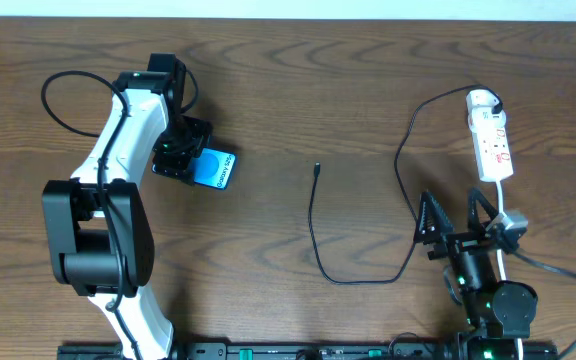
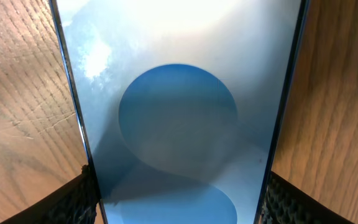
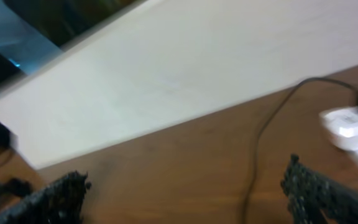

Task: Plug charger to phone and switch on socket
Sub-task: 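Reach the right gripper to the cable and grasp its connector end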

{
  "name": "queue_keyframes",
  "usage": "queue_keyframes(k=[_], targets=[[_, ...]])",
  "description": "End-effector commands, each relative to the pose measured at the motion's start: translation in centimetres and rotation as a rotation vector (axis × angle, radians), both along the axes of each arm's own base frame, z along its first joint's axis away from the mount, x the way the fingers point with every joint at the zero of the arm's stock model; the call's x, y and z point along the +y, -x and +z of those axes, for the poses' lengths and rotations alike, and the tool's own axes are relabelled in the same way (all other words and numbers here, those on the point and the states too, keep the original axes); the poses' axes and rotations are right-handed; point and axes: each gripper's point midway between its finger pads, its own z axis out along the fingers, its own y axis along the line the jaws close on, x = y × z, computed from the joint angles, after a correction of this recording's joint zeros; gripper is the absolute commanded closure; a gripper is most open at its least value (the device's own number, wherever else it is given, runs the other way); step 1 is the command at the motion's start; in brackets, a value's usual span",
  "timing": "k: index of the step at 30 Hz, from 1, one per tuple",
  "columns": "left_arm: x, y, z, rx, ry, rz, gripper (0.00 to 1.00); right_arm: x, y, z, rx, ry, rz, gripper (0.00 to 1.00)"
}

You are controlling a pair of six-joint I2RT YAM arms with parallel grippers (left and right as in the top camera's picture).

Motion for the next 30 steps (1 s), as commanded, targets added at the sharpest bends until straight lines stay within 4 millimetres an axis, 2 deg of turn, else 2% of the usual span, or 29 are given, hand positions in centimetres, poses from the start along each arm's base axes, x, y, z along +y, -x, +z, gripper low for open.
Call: queue_keyframes(k=[1,5,10,13,16,18,19,22,25,28,30], targets=[[0.5,-0.2,0.8,-0.021,-0.024,-0.001,0.42,2.1,-0.8,-0.2,0.097,-0.132,0.135,0.01],[0.5,-0.2,0.8,-0.022,-0.024,-0.001,0.42,4.8,-3.1,0.5,0.224,-0.112,0.299,0.01],[0.3,-0.2,0.8,-0.022,-0.011,0.000,0.41,9.4,-6.8,2.0,0.339,-0.099,0.635,0.01],[0.2,-0.3,0.8,-0.025,-0.009,-0.001,0.42,11.0,-9.4,1.7,0.404,-0.132,0.784,0.01],[0.2,-0.3,0.8,-0.025,-0.009,0.000,0.41,12.4,-11.5,0.9,0.447,-0.151,0.860,0.01],[0.2,-0.3,0.8,-0.025,-0.009,0.000,0.42,14.1,-12.8,0.0,0.478,-0.154,0.903,0.01],[0.2,-0.3,0.8,-0.025,-0.009,0.000,0.42,15.7,-13.3,-0.7,0.499,-0.151,0.934,0.01],[0.2,-0.3,0.8,-0.025,-0.009,0.000,0.41,19.0,-13.3,-2.3,0.541,-0.140,1.000,0.01],[0.2,-0.4,0.8,-0.029,-0.009,0.000,0.42,22.9,-13.0,-5.7,0.627,-0.123,0.994,0.01],[0.2,-0.4,0.8,-0.032,-0.009,0.000,0.42,24.6,-12.7,-7.4,0.658,-0.095,0.962,0.01],[0.2,-0.4,0.8,-0.032,-0.009,-0.001,0.42,25.6,-12.0,-7.6,0.670,-0.083,0.974,0.01]])
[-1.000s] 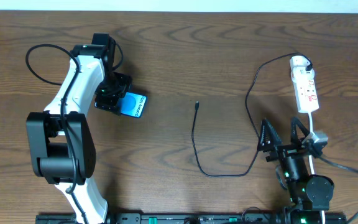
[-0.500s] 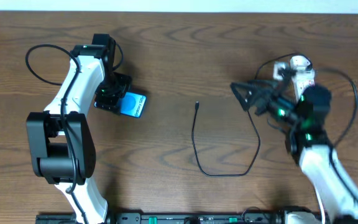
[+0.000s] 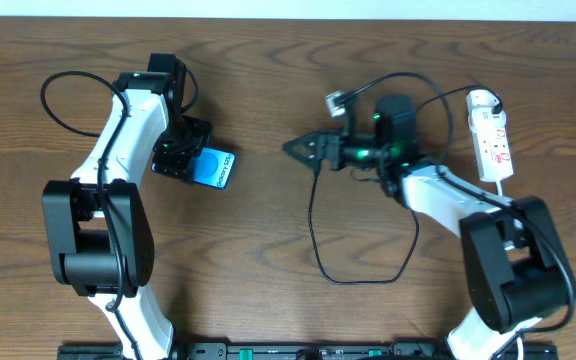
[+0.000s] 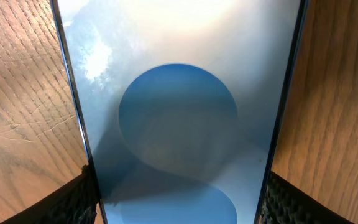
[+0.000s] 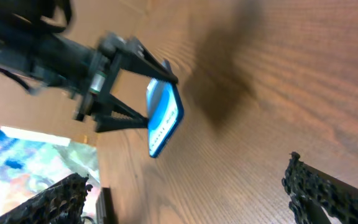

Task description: Plug charger to phone and switch on socket

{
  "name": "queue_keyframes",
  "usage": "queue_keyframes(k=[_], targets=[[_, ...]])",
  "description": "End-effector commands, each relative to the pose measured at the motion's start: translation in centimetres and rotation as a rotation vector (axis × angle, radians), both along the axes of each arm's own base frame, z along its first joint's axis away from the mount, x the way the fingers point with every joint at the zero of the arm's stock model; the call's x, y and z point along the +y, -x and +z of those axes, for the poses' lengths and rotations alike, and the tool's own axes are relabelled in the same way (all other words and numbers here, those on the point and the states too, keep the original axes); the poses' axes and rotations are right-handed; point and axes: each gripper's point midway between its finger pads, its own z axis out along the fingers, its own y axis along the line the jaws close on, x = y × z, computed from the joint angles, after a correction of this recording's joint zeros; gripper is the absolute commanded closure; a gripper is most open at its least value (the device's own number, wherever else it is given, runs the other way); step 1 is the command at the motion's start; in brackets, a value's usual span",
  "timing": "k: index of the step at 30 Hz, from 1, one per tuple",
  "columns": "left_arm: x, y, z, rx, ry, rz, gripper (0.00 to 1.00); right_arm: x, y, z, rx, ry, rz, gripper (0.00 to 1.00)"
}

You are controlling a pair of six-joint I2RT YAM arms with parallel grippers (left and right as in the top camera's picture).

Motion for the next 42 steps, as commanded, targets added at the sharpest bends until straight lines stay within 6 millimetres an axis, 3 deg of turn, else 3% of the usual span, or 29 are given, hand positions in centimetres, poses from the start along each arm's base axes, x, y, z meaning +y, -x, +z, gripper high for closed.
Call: queue_keyframes(k=[1,8,12,17,19,24,26,34,42], targets=[[0.1,-0.3,0.8,-0.024,-0.003,0.000,0.42,1.6,-0.1,-0.3,-0.017,0.036,-0.024,0.01],[0.0,-0.2,0.8,-0.024,-0.002,-0.003,0.42,3.0,-1.2,-2.9,0.194,0.108,-0.315,0.07],[-0.4,-0.2,0.8,-0.024,-0.002,-0.011,0.42,5.1,-1.1,-1.5,0.186,0.084,-0.287,0.12],[-0.5,-0.3,0.9,-0.029,-0.002,-0.011,0.42,7.8,-1.6,-1.6,0.253,0.070,-0.164,0.19],[-0.5,-0.3,0.8,-0.028,-0.002,-0.011,0.42,8.7,-1.6,-2.3,0.301,0.063,-0.126,0.27],[-0.5,-0.3,0.8,-0.028,-0.002,-0.011,0.42,9.6,-0.8,-6.0,0.435,0.084,-0.128,0.29],[-0.5,-0.3,0.8,-0.028,-0.001,-0.011,0.41,10.4,-0.3,-6.6,0.429,0.088,-0.115,0.30],[-0.5,-0.3,0.8,-0.027,-0.001,-0.012,0.42,12.3,-0.3,-4.8,0.335,0.033,-0.092,0.32],[-1.6,-0.3,1.0,-0.027,0.063,-0.013,0.42,13.9,0.7,-5.4,0.307,0.070,-0.131,0.49]])
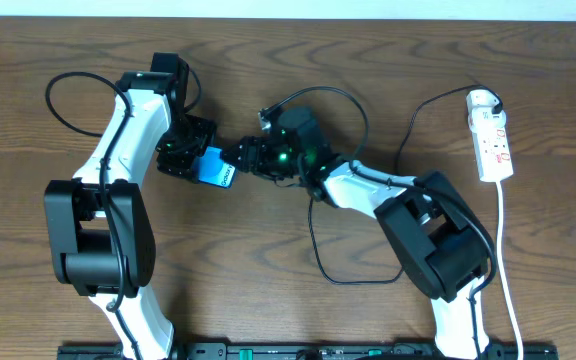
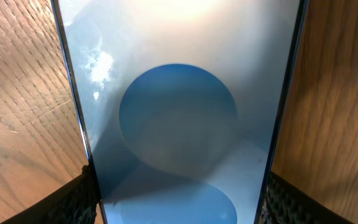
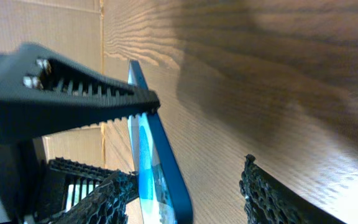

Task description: Plug charger to phone and switch on socket

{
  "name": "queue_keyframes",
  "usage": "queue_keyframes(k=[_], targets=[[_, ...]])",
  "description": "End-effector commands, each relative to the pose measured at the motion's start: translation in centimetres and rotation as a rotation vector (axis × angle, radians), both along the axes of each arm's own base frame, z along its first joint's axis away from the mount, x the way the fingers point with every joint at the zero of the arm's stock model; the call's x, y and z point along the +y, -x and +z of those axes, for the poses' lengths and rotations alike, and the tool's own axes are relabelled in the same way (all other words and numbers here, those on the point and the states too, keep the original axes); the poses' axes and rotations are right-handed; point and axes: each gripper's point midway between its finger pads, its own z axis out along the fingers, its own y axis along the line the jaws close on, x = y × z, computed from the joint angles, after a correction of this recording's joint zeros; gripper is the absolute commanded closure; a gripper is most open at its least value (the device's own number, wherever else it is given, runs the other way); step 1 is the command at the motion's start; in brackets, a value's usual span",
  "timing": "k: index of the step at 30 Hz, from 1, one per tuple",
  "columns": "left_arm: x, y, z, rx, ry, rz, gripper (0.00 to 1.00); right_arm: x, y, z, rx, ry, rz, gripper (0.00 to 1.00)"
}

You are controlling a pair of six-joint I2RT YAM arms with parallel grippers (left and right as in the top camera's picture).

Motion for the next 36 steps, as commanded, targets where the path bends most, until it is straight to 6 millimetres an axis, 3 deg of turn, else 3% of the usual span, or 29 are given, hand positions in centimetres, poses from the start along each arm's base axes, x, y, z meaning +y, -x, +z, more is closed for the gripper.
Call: queue_keyframes(k=[1,10,17,22,29,36], targets=[[-0.5,-0.1,0.9,-0.020,0.024,-0.002,0.42,1.5,0.6,0.2,-0.028,0.018,-0.014,0.51],[-1.5,0.0,1.1,-0.014,0.082,-0.004,0.41,1.4,0.0,-0.1,-0.018,0.035,-0.080,0.67],[-1.6,0.0,1.2,-0.013,0.092,-0.004,0.41,1.9,0.0,0.3,-0.030,0.022,-0.092,0.69],[-2.8,0.1,1.5,-0.009,0.162,-0.006,0.41,2.0,0.1,0.4,-0.035,0.018,-0.091,0.71],[-2.8,0.1,1.5,-0.009,0.162,-0.006,0.42,2.1,0.1,0.4,-0.035,0.018,-0.090,0.82],[-2.8,0.1,1.5,-0.009,0.162,-0.006,0.42,2.1,0.1,0.4,-0.035,0.019,-0.090,0.86]])
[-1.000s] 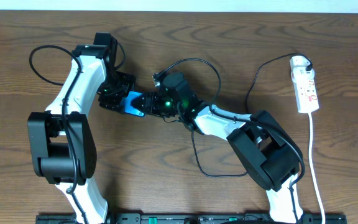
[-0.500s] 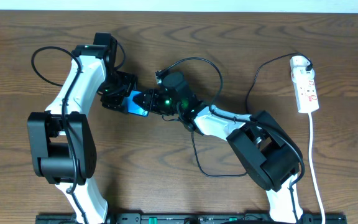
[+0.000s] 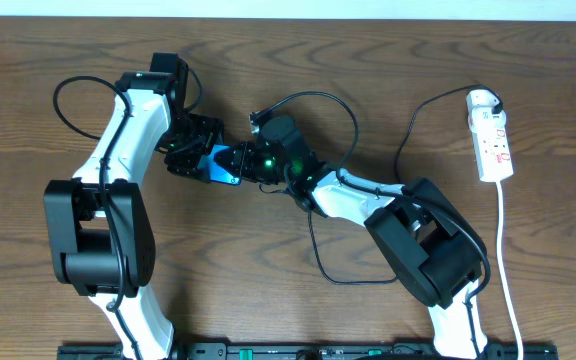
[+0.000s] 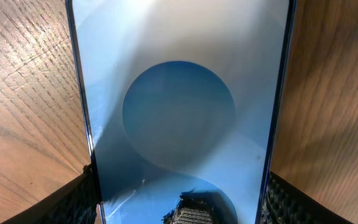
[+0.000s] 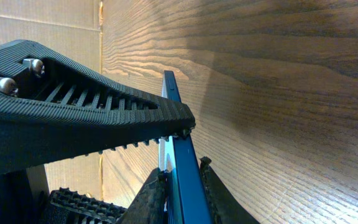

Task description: Plug charger to phone and switch on socket

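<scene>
The blue-screened phone point(image 3: 222, 164) is held off the table at centre left, with my left gripper point(image 3: 200, 157) shut on its two long edges. Its screen point(image 4: 179, 93) fills the left wrist view between the black pads point(image 4: 79, 199). My right gripper point(image 3: 242, 160) reaches in from the right and is shut on the phone's free end point(image 5: 180, 163), one finger on each face. The black charger cable point(image 3: 314, 235) lies on the table. Its plug end is hidden under my right arm. The white power strip point(image 3: 491, 140) lies at the far right.
The cable loops across the wooden table point(image 3: 268, 300) from the power strip toward the middle. A white lead point(image 3: 504, 250) runs from the strip toward the near edge. My left arm's own black cable point(image 3: 73, 90) arcs at the far left.
My right gripper stood open around the phone's free end and is now shut on it. The phone sits slightly further right and more tilted in my left gripper.
My left gripper has held the phone throughout. My right arm was first folded at the near right with its gripper open. Then it was stretched out open near the cable's plug at mid-table. Then it was open at the phone's end, and now it grips it.
</scene>
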{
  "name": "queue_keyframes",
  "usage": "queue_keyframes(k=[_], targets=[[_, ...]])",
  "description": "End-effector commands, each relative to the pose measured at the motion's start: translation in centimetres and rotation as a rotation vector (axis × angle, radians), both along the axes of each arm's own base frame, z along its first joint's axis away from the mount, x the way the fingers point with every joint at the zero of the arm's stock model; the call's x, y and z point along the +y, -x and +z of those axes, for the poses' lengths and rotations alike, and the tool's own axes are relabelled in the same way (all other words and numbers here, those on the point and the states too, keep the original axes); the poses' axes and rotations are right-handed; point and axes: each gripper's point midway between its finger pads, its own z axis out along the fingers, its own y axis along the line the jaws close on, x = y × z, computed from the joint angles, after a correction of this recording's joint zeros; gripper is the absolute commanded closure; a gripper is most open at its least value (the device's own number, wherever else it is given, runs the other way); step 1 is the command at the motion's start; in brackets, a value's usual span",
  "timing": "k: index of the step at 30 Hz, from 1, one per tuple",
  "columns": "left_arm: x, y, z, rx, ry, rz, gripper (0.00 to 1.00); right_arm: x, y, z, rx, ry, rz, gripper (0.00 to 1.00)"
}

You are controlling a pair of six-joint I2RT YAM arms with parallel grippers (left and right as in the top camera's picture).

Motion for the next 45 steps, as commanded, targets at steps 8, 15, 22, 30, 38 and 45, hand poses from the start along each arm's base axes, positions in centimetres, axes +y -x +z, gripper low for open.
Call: queue_keyframes(k=[8,15,22,30,38,45], targets=[[-0.4,-0.1,1.0,-0.017,0.021,-0.002,0.41,0.1,-0.6,1.0,-0.029,-0.026,0.002,0.99],[-0.4,-0.1,1.0,-0.017,0.021,-0.002,0.40,-0.8,-1.7,2.1,-0.046,-0.074,0.016,0.99],[-0.4,-0.4,1.0,-0.030,0.022,-0.001,0.40,-5.2,-6.0,2.2,-0.042,-0.080,-0.086,0.99],[-0.9,-1.1,1.2,-0.063,0.051,-0.004,0.40,-11.2,-11.5,3.9,-0.058,-0.148,-0.262,0.99],[-2.0,-2.8,1.8,-0.174,0.110,-0.108,0.40,-12.0,-12.8,5.7,-0.068,-0.223,-0.329,0.99],[-6.6,-7.1,6.0,-0.581,0.349,-0.468,0.40,-14.3,-14.3,8.5,-0.014,-0.338,-0.403,0.99]])
